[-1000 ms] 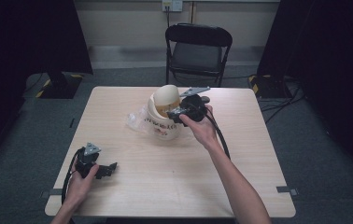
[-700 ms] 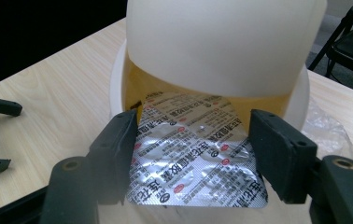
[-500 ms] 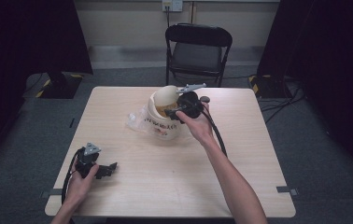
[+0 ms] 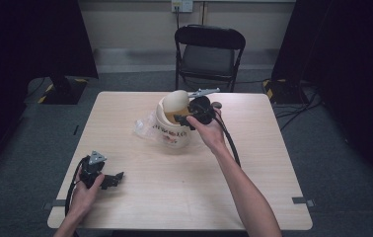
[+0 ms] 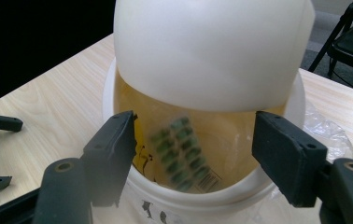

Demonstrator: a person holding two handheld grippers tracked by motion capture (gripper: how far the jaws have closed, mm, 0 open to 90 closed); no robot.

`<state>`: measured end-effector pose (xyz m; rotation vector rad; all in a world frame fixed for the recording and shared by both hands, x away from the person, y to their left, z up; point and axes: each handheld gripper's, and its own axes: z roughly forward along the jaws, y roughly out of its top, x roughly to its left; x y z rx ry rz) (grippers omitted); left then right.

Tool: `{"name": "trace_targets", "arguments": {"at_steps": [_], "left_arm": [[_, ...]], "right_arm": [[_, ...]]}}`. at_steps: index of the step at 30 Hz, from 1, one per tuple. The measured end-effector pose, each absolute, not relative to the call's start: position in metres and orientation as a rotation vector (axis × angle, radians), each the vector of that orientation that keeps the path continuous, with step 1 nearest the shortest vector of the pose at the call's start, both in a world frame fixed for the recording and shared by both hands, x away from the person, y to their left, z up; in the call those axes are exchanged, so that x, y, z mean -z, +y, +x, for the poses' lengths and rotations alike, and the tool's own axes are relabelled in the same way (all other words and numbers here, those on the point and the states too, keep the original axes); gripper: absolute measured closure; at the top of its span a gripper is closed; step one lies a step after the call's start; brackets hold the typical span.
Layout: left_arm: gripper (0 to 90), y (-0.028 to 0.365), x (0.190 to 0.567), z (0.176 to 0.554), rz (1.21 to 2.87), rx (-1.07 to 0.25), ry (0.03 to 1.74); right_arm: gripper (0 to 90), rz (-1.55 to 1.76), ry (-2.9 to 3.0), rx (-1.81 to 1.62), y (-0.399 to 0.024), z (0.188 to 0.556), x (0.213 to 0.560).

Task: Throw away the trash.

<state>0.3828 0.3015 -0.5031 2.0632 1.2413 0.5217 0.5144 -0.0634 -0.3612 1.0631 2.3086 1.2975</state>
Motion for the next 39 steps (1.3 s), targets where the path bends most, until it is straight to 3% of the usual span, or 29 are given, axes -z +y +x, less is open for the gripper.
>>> {"name": "trace_targets", "arguments": {"at_steps": [8,20,39], "left_arm": [[0.4,0.302,0.503,0.383,2.064,-0.522,1.241],[0.4,0.302,0.503,0.383,2.064,-0.522,1.241],[0.3,0.302,0.503,0.383,2.064,-0.522,1.241]], "right_arm": [[26.8,1.081,2.290,-1.311,-0.072,0.509,0.357],[14.1,1.113,2.245,-1.303,-0.096,0.491,0.359],[14.2,1.231,2.200,-1.244,-0.144,0.449,0.383]]}}
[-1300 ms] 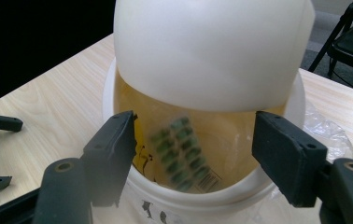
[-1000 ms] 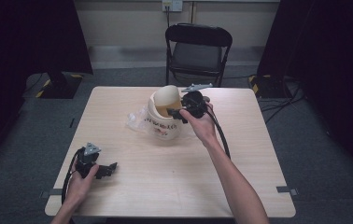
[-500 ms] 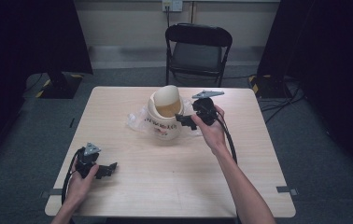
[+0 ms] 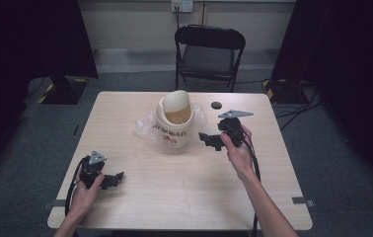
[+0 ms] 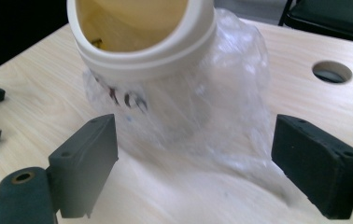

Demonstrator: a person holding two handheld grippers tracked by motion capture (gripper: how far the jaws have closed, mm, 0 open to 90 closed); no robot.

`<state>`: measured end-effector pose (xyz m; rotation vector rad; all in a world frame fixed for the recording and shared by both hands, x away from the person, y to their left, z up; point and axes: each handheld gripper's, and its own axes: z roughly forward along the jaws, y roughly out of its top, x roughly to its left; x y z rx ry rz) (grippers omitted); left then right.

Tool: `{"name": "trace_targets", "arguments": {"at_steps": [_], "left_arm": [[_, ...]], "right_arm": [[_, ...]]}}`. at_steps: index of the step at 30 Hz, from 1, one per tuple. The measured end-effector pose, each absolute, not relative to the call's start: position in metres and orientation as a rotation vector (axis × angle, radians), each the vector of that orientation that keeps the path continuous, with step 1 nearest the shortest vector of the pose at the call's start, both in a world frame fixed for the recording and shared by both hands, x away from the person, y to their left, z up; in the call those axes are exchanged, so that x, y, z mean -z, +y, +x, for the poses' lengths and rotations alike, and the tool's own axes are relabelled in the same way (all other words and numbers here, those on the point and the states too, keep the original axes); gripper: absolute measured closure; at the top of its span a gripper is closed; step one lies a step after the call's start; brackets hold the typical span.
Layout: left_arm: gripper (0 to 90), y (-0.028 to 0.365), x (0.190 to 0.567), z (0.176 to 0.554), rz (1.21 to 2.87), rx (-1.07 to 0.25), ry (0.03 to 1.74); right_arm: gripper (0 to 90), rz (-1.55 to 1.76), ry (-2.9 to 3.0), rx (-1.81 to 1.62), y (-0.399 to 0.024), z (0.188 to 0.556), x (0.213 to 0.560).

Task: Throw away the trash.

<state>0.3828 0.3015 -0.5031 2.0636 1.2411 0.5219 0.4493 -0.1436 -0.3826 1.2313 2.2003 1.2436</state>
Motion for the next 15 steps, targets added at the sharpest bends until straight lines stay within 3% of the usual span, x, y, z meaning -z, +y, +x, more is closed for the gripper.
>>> {"name": "trace_targets", "arguments": {"at_steps": [15], "left_arm": [[0.3,0.302,0.503,0.383,2.063,-0.522,1.241]], "right_arm": [[14.2,1.322,2.099,-1.151,-0.190,0.412,0.406]]}}
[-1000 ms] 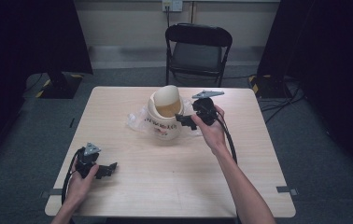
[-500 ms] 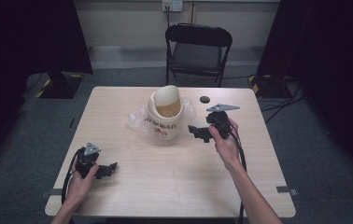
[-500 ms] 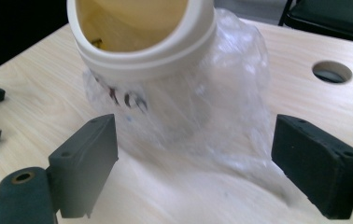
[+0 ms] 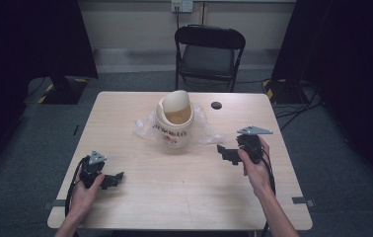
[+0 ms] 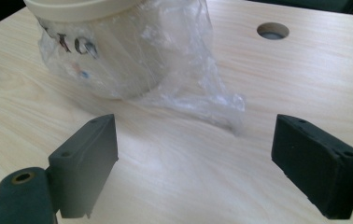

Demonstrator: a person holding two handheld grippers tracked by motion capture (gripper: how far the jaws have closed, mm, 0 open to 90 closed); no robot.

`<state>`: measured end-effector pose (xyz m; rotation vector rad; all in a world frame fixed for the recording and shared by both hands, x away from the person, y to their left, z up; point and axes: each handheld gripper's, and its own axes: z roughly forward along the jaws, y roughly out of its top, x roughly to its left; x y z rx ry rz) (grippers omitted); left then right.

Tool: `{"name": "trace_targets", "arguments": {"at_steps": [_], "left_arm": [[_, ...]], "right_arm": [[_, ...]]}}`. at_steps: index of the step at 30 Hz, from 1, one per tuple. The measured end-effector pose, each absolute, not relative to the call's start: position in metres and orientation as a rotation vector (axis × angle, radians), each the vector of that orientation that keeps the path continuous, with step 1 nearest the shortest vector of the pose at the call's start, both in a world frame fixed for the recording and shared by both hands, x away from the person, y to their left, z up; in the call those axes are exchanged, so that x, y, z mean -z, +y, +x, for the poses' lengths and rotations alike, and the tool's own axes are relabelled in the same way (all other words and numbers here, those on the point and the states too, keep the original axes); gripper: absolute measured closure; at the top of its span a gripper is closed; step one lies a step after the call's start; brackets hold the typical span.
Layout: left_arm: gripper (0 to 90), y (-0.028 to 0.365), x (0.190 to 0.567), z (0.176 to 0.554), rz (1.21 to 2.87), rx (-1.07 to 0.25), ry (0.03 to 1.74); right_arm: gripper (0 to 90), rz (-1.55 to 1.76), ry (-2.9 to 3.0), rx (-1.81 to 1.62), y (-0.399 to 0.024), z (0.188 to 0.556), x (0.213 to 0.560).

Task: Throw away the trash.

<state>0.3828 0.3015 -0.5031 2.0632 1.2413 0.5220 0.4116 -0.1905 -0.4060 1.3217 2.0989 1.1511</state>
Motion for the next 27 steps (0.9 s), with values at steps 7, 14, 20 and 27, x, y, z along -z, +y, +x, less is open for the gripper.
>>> {"name": "trace_targets", "arguments": {"at_steps": [7,14,20,27], "left_arm": [[0.4,0.302,0.503,0.383,2.064,-0.522,1.241],[0.4,0.302,0.503,0.383,2.063,-0.522,1.241],[0.4,0.302,0.503,0.383,2.064,-0.524,1.242],[0.3,0.301,0.504,0.382,2.051,-0.517,1.249]], "right_arm": [[14.5,1.381,2.062,-1.128,-0.217,0.387,0.420],[14.5,1.444,2.029,-1.112,-0.238,0.372,0.432],[14.6,1.486,2.022,-1.070,-0.250,0.359,0.449],[14.5,1.550,2.018,-1.002,-0.264,0.350,0.474]]}}
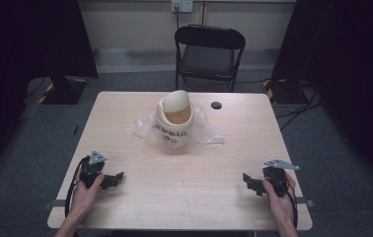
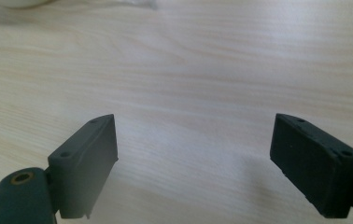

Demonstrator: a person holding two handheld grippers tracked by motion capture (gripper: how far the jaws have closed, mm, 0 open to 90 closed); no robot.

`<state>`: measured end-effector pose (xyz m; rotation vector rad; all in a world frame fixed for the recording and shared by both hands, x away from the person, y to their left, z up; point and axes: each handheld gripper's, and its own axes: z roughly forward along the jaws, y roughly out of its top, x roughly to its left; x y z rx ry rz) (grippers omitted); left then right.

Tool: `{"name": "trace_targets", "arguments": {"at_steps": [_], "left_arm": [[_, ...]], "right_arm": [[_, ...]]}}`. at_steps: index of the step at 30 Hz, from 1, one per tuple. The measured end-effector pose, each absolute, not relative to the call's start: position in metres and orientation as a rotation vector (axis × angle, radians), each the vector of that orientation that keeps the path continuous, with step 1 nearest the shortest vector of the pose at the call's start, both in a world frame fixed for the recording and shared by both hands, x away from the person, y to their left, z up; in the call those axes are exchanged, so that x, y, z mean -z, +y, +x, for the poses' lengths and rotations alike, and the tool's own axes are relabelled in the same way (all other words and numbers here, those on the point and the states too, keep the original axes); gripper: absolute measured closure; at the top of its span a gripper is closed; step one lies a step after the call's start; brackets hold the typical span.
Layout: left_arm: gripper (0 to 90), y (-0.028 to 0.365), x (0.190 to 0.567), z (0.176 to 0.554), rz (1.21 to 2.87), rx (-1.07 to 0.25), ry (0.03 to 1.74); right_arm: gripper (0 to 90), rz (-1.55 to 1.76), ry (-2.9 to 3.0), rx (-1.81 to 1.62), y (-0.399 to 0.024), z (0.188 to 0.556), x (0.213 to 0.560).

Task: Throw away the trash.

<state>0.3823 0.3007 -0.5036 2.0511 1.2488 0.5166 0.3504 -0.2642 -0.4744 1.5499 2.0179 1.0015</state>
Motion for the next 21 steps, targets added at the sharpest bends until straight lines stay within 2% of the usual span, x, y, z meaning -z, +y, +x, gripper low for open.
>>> {"name": "trace_targets", "arguments": {"at_steps": [10,21], "left_arm": [[0.3,0.301,0.503,0.382,2.062,-0.522,1.243],[0.1,0.301,0.504,0.382,2.055,-0.518,1.245]], "right_arm": [[14.0,1.542,2.002,-0.845,-0.269,0.348,0.496],[10.4,1.492,2.008,-0.858,-0.267,0.353,0.500]]}}
